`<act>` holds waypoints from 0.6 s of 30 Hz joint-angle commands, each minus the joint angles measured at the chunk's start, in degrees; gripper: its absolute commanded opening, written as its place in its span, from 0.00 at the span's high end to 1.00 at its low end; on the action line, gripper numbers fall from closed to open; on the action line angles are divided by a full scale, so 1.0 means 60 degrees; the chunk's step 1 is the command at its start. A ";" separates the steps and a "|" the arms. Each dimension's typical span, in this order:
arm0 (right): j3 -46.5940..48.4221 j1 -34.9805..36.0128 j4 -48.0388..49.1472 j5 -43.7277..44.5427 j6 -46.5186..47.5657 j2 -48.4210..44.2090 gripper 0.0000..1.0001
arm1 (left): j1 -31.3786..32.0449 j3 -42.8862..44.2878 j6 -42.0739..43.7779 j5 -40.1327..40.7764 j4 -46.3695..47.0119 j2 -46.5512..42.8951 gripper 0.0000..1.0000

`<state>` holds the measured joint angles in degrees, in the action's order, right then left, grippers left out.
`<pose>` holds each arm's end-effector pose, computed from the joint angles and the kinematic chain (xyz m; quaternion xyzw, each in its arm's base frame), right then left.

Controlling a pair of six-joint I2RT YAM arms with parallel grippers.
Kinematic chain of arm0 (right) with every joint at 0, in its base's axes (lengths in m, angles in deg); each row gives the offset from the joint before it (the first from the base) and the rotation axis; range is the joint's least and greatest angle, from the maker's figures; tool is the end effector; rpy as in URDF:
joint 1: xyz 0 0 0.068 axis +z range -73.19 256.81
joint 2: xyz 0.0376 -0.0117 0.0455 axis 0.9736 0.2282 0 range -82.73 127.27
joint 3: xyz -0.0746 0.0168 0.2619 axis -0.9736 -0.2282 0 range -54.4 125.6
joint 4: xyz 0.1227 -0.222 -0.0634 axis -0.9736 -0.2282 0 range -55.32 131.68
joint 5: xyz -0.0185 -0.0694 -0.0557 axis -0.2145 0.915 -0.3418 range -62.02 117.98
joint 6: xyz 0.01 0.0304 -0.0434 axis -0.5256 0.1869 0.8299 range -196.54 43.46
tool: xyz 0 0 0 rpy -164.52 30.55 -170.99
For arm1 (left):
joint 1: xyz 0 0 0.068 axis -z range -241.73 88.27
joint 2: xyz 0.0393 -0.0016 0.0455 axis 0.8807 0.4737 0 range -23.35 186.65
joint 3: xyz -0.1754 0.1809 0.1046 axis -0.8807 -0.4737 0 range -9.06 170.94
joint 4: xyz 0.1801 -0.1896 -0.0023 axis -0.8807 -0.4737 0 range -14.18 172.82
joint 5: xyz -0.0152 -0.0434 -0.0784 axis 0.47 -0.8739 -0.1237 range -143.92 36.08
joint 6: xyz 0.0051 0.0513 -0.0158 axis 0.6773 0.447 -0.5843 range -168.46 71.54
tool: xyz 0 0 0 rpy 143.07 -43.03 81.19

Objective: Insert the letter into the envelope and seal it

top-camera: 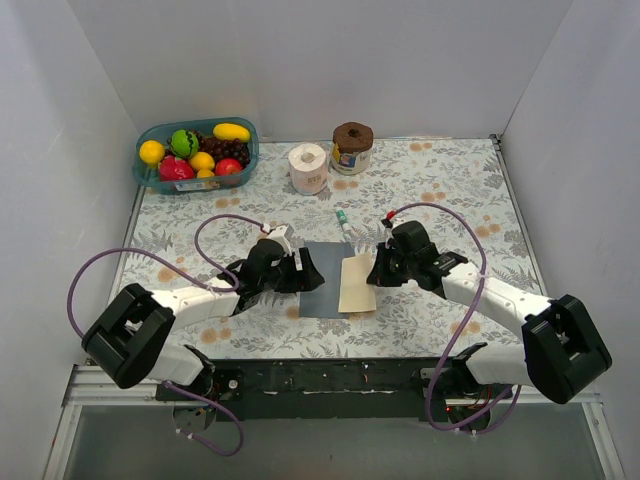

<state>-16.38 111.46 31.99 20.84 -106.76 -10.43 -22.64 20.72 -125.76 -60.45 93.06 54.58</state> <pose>0.2069 0.1485 0.2008 -0.0598 0.9170 0.2576 0.2986 0.1987 -0.1667 0.1620 -0.2700 0.8558 -0.3995 0.1876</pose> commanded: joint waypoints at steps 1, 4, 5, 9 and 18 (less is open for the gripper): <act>0.0211 -0.0034 -0.0084 0.0339 -0.0061 0.0080 0.99 | -0.0011 0.0295 0.0461 -0.0347 0.0534 0.0224 0.29; 0.0226 -0.0048 -0.0055 0.0384 -0.0047 0.0124 0.99 | -0.0026 0.0325 0.0461 -0.0377 0.0520 0.0502 0.33; 0.0240 -0.0063 -0.0054 0.0384 -0.0047 0.0182 0.99 | -0.0011 0.0325 0.0446 -0.0348 0.0505 0.0590 0.33; 0.0343 -0.0107 -0.0040 0.0369 -0.0003 0.0314 0.99 | -0.0026 0.0208 0.0286 -0.0027 0.0388 0.0489 0.34; 0.0475 -0.0151 0.0004 0.0267 0.0026 0.0476 0.99 | -0.0026 0.0251 0.0358 0.0956 -0.0183 -0.0069 0.28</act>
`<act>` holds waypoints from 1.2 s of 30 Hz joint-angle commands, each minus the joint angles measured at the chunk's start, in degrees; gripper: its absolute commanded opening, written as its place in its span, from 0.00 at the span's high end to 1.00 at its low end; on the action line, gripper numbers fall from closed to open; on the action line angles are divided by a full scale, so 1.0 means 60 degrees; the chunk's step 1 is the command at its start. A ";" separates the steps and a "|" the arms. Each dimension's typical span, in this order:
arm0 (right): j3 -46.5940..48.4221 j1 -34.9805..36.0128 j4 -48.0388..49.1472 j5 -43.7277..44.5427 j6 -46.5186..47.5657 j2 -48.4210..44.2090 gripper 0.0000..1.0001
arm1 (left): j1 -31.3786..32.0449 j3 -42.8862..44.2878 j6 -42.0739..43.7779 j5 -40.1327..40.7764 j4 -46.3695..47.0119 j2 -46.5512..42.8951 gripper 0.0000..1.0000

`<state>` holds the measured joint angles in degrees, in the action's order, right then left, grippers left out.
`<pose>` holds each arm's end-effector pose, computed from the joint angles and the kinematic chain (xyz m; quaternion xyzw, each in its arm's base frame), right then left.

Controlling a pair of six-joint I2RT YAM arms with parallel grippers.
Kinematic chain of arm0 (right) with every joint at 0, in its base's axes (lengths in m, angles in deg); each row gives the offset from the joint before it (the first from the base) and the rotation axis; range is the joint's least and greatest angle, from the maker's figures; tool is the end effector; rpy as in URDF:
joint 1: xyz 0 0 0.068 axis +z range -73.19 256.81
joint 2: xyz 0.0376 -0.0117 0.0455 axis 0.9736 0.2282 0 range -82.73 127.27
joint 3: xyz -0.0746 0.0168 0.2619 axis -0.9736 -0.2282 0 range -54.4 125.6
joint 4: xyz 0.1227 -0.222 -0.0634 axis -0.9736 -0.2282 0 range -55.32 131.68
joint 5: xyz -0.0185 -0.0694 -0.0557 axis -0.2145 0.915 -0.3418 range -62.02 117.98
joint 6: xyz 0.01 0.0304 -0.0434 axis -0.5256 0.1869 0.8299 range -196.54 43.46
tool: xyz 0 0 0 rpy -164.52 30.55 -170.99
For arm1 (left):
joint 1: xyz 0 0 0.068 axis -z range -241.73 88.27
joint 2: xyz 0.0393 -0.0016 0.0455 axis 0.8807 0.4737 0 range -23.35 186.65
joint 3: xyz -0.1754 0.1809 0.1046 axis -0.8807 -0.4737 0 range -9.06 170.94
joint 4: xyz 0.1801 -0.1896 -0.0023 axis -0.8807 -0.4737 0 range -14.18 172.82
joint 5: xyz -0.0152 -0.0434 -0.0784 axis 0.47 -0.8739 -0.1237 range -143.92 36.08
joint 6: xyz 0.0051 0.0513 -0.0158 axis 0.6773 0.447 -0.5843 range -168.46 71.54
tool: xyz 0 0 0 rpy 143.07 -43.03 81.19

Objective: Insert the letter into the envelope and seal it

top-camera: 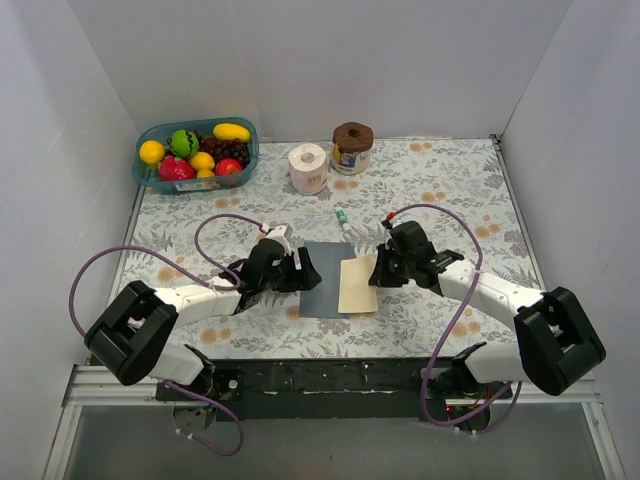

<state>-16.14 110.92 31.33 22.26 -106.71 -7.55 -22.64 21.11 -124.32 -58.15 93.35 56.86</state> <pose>0.2121 0.1480 0.1892 -0.0502 0.9289 0.2329 0.2834 0.2024 -0.1679 0.1547 -0.2702 0.8627 -0.3773 0.2011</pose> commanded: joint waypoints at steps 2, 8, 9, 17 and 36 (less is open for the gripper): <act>0.0420 -0.0059 0.0099 0.0044 0.0019 -0.0034 0.99 | -0.0026 0.0259 0.0133 0.0895 -0.0347 -0.0243 0.27; 0.0449 -0.0103 0.0216 0.0044 -0.0025 0.0039 0.99 | -0.0026 0.0288 0.0074 0.0354 -0.0143 0.0430 0.27; 0.0464 -0.0104 0.0245 0.0059 -0.0039 0.0068 0.99 | -0.0026 0.0274 0.0060 0.0295 -0.0128 0.0475 0.27; 0.0640 -0.0148 0.0421 -0.0043 -0.0083 0.0405 0.99 | -0.0026 0.0171 0.0030 0.0192 0.0018 0.0534 0.27; 0.0845 -0.0162 0.0553 -0.0234 -0.0171 0.0991 0.99 | -0.0026 0.0010 -0.0043 -0.0262 0.0341 0.0666 0.28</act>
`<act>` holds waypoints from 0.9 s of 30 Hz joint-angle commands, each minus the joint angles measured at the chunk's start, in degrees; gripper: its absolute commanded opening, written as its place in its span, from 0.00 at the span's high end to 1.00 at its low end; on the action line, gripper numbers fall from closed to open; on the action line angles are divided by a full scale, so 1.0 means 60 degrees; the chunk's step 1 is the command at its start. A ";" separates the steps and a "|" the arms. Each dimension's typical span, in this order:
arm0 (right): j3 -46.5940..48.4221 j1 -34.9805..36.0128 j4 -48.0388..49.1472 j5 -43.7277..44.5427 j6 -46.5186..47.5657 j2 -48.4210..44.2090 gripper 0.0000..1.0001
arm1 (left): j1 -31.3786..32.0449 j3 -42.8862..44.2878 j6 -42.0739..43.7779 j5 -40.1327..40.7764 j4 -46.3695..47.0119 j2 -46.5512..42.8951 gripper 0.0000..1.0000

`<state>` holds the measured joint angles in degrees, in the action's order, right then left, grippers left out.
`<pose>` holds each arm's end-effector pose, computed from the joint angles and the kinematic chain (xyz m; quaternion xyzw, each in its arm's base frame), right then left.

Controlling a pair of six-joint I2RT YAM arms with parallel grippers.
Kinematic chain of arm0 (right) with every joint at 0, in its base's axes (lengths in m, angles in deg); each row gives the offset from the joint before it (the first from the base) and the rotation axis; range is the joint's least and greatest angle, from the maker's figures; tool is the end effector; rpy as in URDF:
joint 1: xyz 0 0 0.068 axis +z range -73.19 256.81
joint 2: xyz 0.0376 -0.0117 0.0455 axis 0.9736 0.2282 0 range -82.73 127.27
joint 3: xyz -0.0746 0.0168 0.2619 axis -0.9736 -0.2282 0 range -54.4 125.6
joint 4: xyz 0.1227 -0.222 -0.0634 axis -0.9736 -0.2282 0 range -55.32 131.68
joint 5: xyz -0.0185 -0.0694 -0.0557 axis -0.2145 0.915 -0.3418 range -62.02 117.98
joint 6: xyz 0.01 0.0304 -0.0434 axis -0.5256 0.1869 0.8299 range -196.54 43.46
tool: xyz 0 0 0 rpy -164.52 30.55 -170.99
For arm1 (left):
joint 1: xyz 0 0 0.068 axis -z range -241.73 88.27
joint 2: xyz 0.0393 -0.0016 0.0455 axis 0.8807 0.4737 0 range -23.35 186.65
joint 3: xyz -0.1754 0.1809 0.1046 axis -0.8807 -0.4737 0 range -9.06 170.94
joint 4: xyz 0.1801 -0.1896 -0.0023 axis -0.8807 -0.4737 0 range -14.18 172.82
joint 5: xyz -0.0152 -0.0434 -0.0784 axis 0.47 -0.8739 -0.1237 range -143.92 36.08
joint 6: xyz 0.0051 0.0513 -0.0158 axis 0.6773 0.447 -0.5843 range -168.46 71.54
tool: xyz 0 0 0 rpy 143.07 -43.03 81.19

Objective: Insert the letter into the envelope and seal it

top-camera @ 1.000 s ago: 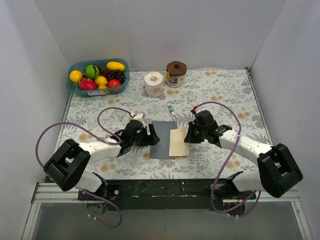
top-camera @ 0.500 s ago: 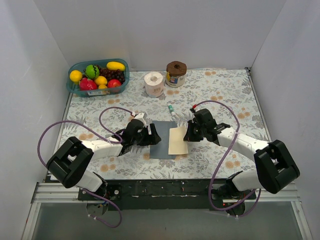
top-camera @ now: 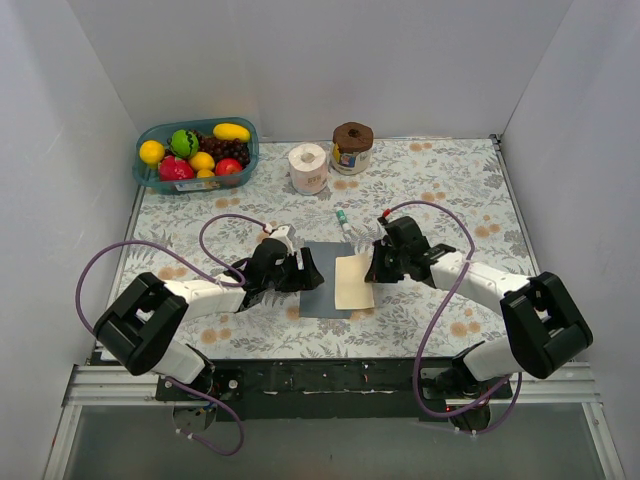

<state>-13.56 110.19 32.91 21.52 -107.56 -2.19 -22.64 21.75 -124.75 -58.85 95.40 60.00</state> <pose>0.2282 0.1552 0.1818 -0.0392 0.9329 0.2332 0.2715 0.2076 -0.1727 0.1474 -0.2715 0.8638 -0.3779 0.1930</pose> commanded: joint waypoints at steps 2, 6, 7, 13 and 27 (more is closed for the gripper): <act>0.0444 -0.0056 0.0305 -0.0139 -0.0044 0.0128 0.99 | -0.0026 -0.0081 0.0044 -0.0145 -0.0002 0.0141 0.28; 0.0488 -0.0042 0.0276 -0.0154 -0.0044 0.0201 0.99 | -0.0026 -0.0066 0.0044 -0.0160 0.0027 0.0185 0.28; 0.0503 -0.0042 0.0247 -0.0140 -0.0044 0.0201 0.99 | -0.0026 -0.0081 0.0044 -0.0189 0.0028 0.0185 0.28; 0.0547 -0.0042 0.0042 0.0226 -0.0088 0.0172 0.99 | -0.0026 -0.0183 -0.0219 -0.0131 0.0013 0.0098 0.29; 0.0605 -0.0042 -0.0178 0.0798 -0.0468 0.0318 0.99 | 0.0076 -0.1018 -0.1142 -0.0482 0.0628 -0.0078 0.32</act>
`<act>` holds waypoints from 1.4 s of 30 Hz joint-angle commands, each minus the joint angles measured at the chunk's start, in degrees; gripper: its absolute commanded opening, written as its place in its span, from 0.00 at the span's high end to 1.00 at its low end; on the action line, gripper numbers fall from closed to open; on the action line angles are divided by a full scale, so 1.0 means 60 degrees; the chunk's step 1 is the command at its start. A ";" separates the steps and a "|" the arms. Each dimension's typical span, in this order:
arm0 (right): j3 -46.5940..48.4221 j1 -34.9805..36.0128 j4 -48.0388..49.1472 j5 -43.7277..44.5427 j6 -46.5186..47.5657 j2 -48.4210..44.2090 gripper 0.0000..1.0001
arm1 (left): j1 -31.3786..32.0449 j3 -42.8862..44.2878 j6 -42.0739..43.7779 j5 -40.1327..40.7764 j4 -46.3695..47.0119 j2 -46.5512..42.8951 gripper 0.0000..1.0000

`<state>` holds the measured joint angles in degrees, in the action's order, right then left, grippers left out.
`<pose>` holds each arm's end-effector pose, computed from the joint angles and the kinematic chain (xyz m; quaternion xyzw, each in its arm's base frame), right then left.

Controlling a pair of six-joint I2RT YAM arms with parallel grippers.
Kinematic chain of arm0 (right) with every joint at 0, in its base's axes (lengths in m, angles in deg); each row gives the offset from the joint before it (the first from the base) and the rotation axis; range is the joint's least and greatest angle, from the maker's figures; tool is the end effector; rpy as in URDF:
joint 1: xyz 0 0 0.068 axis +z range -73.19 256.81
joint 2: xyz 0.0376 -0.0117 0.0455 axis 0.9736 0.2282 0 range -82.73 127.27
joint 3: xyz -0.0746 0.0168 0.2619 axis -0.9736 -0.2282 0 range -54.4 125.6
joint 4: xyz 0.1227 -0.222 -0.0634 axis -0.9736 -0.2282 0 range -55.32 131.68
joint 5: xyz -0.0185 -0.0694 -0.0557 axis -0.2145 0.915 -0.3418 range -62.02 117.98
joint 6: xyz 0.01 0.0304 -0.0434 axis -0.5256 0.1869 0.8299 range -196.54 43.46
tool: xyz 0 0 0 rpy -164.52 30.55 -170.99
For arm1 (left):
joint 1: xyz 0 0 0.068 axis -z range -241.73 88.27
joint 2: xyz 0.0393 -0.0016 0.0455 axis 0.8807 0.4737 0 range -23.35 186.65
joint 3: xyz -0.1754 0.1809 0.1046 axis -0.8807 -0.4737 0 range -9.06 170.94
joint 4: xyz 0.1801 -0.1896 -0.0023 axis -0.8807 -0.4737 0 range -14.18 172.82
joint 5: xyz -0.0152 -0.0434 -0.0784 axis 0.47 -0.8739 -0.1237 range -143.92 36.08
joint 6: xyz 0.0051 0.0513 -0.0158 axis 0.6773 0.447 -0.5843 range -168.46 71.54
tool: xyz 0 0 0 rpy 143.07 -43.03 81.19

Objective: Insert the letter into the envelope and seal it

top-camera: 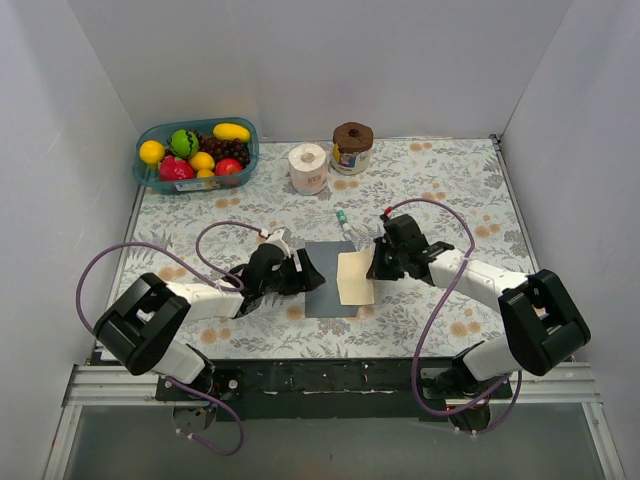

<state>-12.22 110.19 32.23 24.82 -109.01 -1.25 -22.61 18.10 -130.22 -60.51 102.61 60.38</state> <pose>0.2333 0.1561 0.1835 -0.0172 0.9354 0.2130 0.2816 0.2021 -0.1697 0.1390 -0.3006 0.8409 -0.4143 0.1760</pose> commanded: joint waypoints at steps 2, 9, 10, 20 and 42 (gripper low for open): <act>0.0398 -0.0042 -0.0094 0.0292 -0.0272 0.0176 0.99 | 0.0160 -0.0497 -0.0290 -0.0176 -0.0530 -0.0199 0.32; 0.0427 -0.0042 -0.0211 0.0424 -0.0331 0.0235 0.99 | 0.0322 -0.0703 -0.0509 -0.0089 -0.0428 -0.0301 0.32; 0.0427 -0.0027 -0.0226 0.0453 -0.0331 0.0235 0.99 | 0.0351 -0.0732 -0.0539 -0.0059 -0.0427 -0.0345 0.32; 0.0471 -0.0042 -0.0358 0.0746 -0.0419 0.0206 0.99 | 0.0790 -0.0937 -0.0993 0.0380 -0.0369 -0.0565 0.32; 0.0632 -0.0042 -0.0138 -0.0352 0.0064 0.0660 0.99 | 0.1186 -0.0718 -0.1081 0.0878 -0.0427 -0.0390 0.32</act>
<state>-10.96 110.19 31.16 24.93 -110.30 2.22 -15.84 13.77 -137.80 -57.32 104.86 56.97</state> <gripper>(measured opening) 0.024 0.676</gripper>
